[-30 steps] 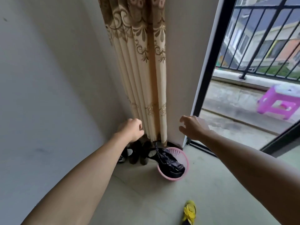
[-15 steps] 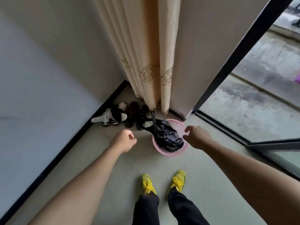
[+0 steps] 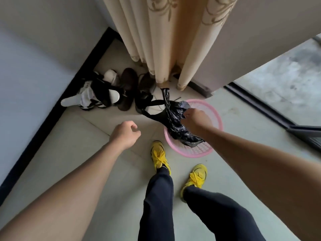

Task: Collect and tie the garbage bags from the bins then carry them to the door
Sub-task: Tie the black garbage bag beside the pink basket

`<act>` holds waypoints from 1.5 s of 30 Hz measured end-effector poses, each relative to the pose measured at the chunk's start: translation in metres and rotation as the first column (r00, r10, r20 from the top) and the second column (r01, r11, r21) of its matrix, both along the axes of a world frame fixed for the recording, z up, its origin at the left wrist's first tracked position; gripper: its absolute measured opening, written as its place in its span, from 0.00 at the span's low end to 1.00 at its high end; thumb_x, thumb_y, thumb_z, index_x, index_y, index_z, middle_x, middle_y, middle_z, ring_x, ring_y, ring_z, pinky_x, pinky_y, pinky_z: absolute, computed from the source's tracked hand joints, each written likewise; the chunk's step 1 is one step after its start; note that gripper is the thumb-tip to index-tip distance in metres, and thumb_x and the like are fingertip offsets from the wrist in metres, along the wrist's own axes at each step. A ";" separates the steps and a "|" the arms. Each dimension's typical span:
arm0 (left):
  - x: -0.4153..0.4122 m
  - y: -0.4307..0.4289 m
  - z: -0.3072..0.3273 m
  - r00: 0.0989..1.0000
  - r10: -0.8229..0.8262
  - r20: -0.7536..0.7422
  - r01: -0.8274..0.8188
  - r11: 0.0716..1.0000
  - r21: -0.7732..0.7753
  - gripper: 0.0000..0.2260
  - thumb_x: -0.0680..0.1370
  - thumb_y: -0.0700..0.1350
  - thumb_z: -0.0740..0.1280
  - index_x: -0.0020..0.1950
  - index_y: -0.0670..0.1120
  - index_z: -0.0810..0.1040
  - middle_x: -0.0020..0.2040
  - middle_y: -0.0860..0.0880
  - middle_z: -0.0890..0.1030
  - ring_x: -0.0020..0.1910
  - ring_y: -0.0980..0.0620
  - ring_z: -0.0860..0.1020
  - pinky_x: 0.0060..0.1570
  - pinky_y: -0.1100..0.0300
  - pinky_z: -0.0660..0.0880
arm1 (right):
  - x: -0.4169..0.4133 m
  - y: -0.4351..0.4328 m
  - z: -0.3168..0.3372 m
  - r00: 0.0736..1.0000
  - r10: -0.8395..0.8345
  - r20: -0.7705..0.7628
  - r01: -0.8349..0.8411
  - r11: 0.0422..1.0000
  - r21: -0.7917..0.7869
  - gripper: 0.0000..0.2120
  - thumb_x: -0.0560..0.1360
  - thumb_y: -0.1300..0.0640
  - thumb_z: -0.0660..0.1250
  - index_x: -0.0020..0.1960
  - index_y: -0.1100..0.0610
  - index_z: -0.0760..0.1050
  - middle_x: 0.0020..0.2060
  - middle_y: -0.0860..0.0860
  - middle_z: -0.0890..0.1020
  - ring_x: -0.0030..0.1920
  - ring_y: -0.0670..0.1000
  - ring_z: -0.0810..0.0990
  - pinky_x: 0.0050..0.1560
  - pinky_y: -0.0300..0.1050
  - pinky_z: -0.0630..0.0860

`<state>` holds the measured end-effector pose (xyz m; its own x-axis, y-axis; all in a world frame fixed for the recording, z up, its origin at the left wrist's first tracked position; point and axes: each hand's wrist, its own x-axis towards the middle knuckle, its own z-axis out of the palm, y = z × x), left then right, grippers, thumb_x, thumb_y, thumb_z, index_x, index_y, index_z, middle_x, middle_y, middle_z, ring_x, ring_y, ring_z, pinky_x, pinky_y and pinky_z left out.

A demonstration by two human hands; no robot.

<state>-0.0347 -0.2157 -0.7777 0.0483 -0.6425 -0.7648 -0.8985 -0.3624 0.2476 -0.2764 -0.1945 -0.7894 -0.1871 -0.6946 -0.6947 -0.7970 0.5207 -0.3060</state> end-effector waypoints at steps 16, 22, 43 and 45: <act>-0.062 -0.039 -0.156 0.917 0.300 -0.262 -0.308 0.951 0.008 0.04 0.75 0.42 0.67 0.49 0.48 0.79 0.40 0.45 0.80 0.39 0.47 0.78 0.34 0.63 0.73 | -0.010 0.057 -0.159 1.000 0.011 -0.018 -0.011 0.999 0.043 0.17 0.72 0.45 0.68 0.57 0.51 0.80 0.63 0.52 0.73 0.62 0.57 0.71 0.52 0.50 0.75; -0.055 -0.008 -0.089 0.921 0.295 -0.255 -0.311 0.950 -0.024 0.09 0.76 0.43 0.67 0.53 0.40 0.80 0.29 0.46 0.75 0.26 0.51 0.73 0.30 0.64 0.68 | -0.051 0.106 -0.101 0.970 -0.240 -0.048 0.244 0.965 0.096 0.13 0.72 0.52 0.70 0.56 0.53 0.80 0.53 0.55 0.79 0.50 0.59 0.79 0.42 0.45 0.70; 0.003 0.123 0.172 0.735 0.276 -0.619 -0.548 0.780 -0.302 0.15 0.75 0.45 0.65 0.28 0.53 0.72 0.21 0.56 0.64 0.27 0.51 0.60 0.30 0.58 0.58 | -0.026 0.210 0.106 0.890 -0.450 0.072 0.449 0.840 -0.303 0.12 0.65 0.71 0.60 0.41 0.59 0.77 0.37 0.58 0.82 0.41 0.61 0.78 0.42 0.50 0.76; 0.020 0.134 0.180 0.721 0.255 -0.644 -0.544 0.784 -0.299 0.15 0.75 0.45 0.65 0.29 0.47 0.68 0.24 0.56 0.62 0.27 0.51 0.58 0.29 0.57 0.56 | -0.012 0.224 0.106 0.884 -0.463 0.064 0.456 0.824 -0.336 0.12 0.64 0.71 0.59 0.41 0.61 0.77 0.37 0.58 0.82 0.41 0.61 0.79 0.41 0.52 0.76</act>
<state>-0.0143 -0.0819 -0.5977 0.0572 -0.9243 -0.3773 -0.3448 -0.3730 0.8614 -0.2884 0.0290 -0.6831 -0.5533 -0.7127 -0.4311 -0.4989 0.6980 -0.5137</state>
